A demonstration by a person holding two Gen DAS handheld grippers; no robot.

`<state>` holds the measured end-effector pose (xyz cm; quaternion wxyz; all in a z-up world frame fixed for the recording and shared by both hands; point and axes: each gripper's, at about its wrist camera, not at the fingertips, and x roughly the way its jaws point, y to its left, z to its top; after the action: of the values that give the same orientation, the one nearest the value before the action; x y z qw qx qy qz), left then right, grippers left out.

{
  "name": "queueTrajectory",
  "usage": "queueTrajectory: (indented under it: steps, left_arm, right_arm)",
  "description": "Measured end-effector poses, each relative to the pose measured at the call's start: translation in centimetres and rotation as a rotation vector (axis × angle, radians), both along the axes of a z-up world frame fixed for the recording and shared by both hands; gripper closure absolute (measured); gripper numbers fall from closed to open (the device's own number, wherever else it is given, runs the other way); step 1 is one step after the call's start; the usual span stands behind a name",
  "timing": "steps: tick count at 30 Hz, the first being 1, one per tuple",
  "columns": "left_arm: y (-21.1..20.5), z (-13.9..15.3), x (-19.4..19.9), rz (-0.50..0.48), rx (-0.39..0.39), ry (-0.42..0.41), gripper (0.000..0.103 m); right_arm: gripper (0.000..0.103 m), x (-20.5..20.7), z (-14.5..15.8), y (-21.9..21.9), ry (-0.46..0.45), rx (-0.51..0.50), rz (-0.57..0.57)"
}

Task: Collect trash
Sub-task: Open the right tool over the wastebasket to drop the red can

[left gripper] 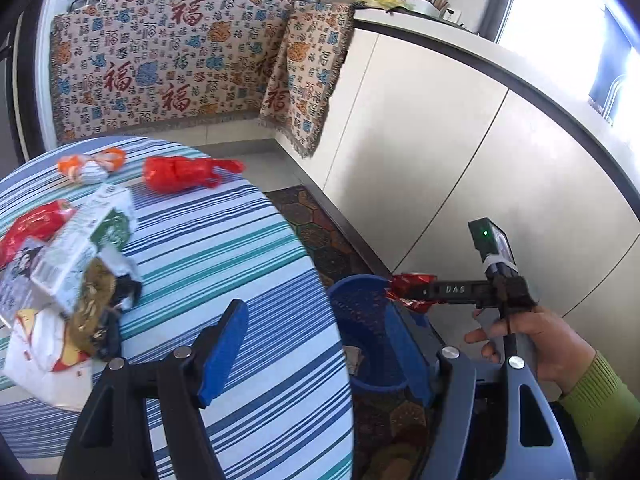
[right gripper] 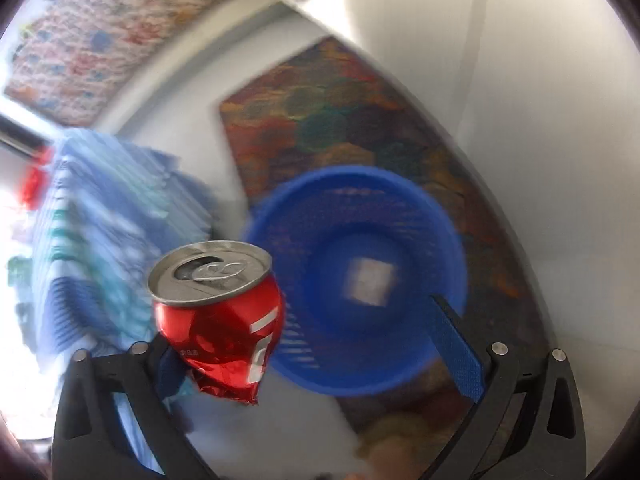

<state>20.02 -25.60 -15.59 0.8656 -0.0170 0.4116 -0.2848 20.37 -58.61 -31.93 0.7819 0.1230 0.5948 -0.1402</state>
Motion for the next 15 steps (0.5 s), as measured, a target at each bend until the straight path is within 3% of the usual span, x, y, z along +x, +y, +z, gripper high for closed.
queueTrajectory:
  steps: [1,3,4,5,7,9,11,12,13,14,15]
  left_arm:
    - [1.1,0.1,-0.1,0.014,0.009,0.0,0.031]
    - [3.9,0.2,-0.2,0.046,0.02,0.003,0.031]
    - [5.5,0.2,-0.2,0.06,0.019,-0.002,0.031]
    - [7.0,0.2,-0.2,0.087,0.027,-0.007,0.03]
    - [9.7,0.1,-0.1,0.13,0.049,-0.013,0.03]
    - [12.2,-0.2,0.2,0.175,0.076,-0.014,0.03]
    - [14.0,-0.6,0.5,0.219,0.133,-0.013,0.03]
    - [15.2,-0.9,0.8,0.25,0.163,-0.02,0.03]
    - [15.9,-1.3,1.2,0.271,0.179,-0.018,0.03]
    - [17.0,-1.7,1.8,0.294,0.193,-0.003,0.03]
    - [17.9,-2.2,2.0,0.311,0.2,0.012,0.03]
  right_arm:
    - [0.0,-0.1,-0.8,-0.3,0.04,0.015,-0.035]
    - [0.0,-0.5,-0.9,-0.6,-0.021,0.244,-0.057]
    - [0.0,-0.2,-0.2,0.3,-0.028,0.119,-0.006]
    - [0.0,-0.2,-0.1,0.5,-0.015,0.056,-0.011]
    - [0.0,-0.6,-1.1,-0.3,-0.029,0.242,-0.062]
    - [0.0,-0.4,-2.0,-0.1,0.06,0.06,-0.064]
    - [0.0,-0.9,-1.2,0.0,-0.046,0.273,-0.068]
    - [0.0,-0.7,-1.1,0.5,-0.062,0.223,-0.016]
    - [0.0,-0.3,-1.7,1.0,0.013,0.002,-0.001]
    - [0.0,-0.3,-2.5,0.8,0.053,-0.032,-0.028]
    - [0.0,-0.7,-3.5,0.1,0.064,0.095,-0.077]
